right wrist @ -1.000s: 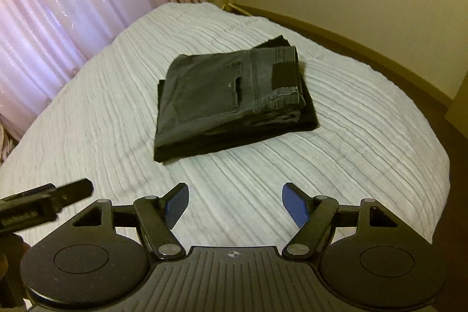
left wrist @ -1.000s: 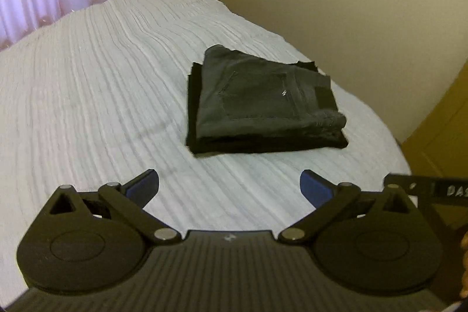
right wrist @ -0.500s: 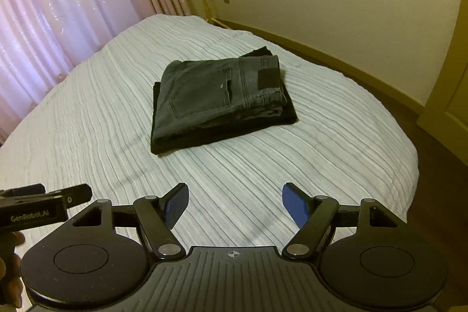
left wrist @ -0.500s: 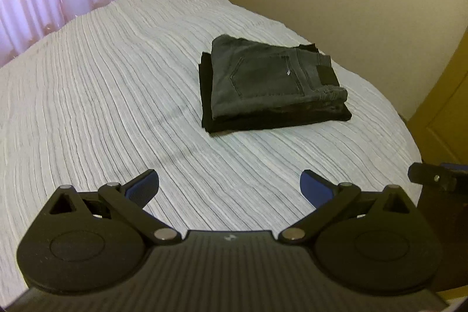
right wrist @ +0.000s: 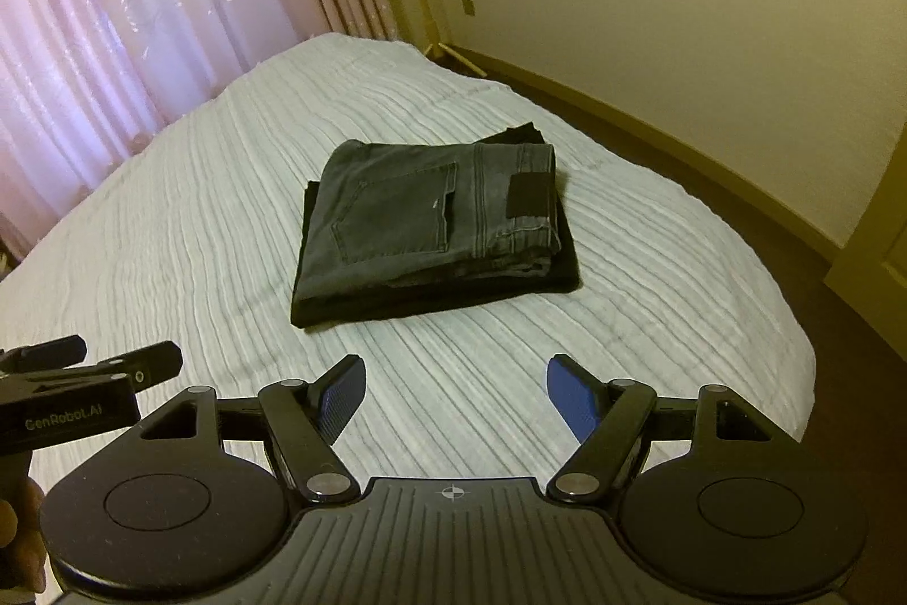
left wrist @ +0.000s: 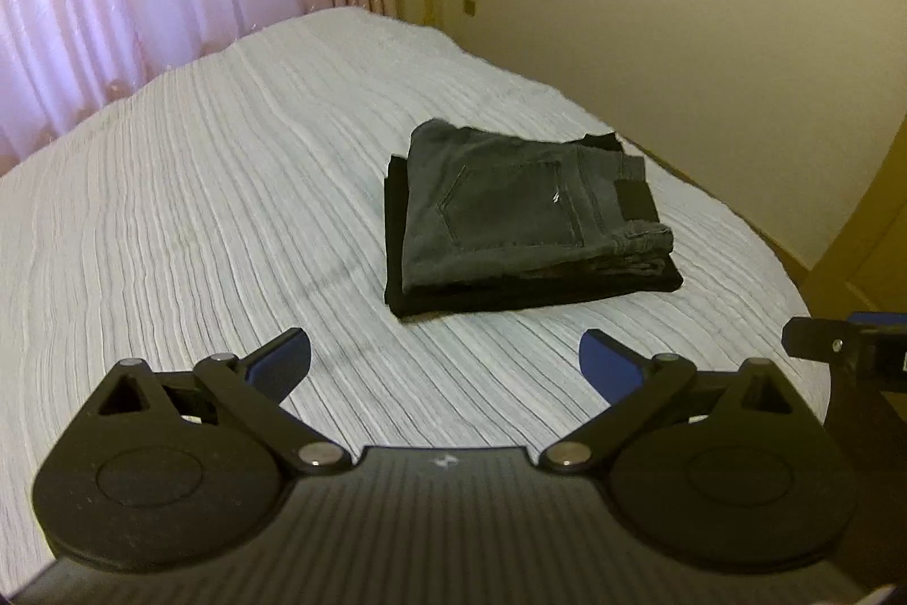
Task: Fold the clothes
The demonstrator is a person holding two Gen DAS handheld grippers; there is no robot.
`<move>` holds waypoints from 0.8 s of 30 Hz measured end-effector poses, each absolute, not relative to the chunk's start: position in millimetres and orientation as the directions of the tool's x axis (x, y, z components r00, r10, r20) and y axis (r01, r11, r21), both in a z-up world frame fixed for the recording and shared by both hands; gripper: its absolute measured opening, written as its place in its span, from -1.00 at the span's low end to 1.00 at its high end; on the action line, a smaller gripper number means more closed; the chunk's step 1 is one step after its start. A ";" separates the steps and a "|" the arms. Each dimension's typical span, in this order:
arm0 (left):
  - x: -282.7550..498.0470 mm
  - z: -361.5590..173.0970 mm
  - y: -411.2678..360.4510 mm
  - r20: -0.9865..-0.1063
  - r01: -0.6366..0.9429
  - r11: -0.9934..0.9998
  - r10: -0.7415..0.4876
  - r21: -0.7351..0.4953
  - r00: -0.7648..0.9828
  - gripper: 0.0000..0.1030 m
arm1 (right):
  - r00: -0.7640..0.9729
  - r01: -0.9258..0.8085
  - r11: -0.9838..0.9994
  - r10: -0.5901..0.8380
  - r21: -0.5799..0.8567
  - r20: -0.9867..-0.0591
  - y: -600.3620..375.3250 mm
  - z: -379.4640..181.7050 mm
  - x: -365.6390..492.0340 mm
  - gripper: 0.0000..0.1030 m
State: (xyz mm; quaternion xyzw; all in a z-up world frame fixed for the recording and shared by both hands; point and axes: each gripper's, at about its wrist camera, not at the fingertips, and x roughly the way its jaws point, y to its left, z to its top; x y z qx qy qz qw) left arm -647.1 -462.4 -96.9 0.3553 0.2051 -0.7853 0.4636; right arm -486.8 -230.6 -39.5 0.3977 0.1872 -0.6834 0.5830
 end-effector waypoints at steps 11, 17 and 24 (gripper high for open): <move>-661.9 -106.8 -463.8 -0.779 0.882 -0.471 -0.555 0.006 -0.291 0.95 | 0.022 0.955 -0.218 -0.625 0.201 -0.780 -239.6 -45.6 -498.3 0.44; -664.0 -107.6 -466.4 -0.782 0.882 -0.472 -0.552 0.006 -0.290 0.95 | 0.018 0.959 -0.214 -0.612 0.187 -0.791 -241.6 -49.0 -498.4 0.44; -664.2 -108.5 -468.4 -0.784 0.877 -0.481 -0.554 0.025 -0.281 0.95 | 0.022 0.962 -0.201 -0.614 0.183 -0.789 -244.6 -49.5 -493.8 0.44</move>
